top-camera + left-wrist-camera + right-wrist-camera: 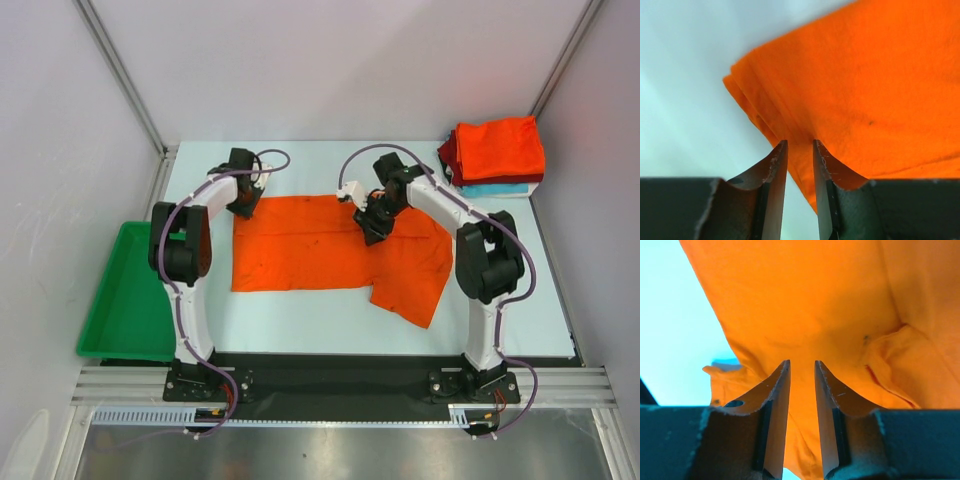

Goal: Fold and stack the t-shirts
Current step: Fold the tshirt

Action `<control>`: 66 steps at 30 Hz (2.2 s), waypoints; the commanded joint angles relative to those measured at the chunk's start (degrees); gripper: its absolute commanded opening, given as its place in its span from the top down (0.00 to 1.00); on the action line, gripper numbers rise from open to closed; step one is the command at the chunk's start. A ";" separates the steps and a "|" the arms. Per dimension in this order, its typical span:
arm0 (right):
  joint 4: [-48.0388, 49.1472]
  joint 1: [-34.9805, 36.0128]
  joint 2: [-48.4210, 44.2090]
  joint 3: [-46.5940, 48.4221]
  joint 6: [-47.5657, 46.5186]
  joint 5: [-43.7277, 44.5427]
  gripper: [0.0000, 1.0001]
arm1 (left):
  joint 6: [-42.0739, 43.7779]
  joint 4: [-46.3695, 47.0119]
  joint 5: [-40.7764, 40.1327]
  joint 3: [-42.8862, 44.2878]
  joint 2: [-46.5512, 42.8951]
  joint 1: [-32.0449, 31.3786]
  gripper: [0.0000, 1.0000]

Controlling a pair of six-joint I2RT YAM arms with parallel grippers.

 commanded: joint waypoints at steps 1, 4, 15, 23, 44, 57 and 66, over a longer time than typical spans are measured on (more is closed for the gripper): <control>3.24 -2.32 -1.94 1.10 2.33 2.75 0.68 | -1.19 -0.45 1.99 3.83 0.85 0.58 0.68; 3.42 -5.38 2.54 5.22 3.39 2.14 0.69 | -1.28 -1.07 2.35 4.88 1.03 0.58 0.68; 5.62 -10.41 13.80 15.60 3.84 5.04 0.71 | -0.75 -2.47 2.26 5.50 1.73 0.58 0.68; 5.00 -10.41 7.77 6.30 2.25 6.79 0.73 | -0.93 -1.33 2.35 4.27 0.85 0.84 0.68; 8.69 -11.19 -1.85 -2.69 4.43 12.69 0.72 | -1.28 -4.05 5.33 9.98 3.83 1.55 0.67; 14.76 -18.67 13.35 16.04 9.46 15.41 0.72 | -1.45 -14.70 4.73 27.39 16.58 3.39 0.57; 15.82 -19.90 18.37 16.92 10.16 18.23 0.72 | -0.66 -14.69 1.91 27.91 18.34 3.57 0.57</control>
